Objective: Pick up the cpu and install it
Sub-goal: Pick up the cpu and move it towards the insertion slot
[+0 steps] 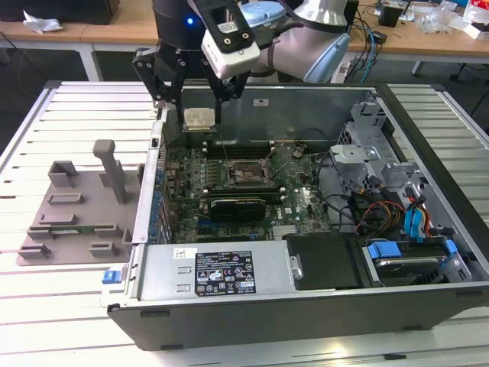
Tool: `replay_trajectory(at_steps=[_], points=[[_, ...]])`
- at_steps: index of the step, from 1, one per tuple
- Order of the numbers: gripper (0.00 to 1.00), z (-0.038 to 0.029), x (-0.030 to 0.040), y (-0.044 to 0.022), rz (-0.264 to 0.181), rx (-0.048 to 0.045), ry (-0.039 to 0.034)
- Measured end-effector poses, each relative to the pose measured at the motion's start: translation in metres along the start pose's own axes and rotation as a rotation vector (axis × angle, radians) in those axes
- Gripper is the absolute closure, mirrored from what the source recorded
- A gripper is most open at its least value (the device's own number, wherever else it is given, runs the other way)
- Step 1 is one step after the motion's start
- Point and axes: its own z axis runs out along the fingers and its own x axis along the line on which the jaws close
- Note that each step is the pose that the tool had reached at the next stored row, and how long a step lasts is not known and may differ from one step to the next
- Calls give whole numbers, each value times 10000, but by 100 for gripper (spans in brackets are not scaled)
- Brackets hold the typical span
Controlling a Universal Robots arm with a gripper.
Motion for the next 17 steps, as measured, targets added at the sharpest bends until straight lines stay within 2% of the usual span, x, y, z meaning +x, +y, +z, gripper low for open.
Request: replay_trajectory(at_steps=[7,17], points=[[45,2,-252,-8,-2,0,0],[45,3,-532,-16,-1,1,0]])
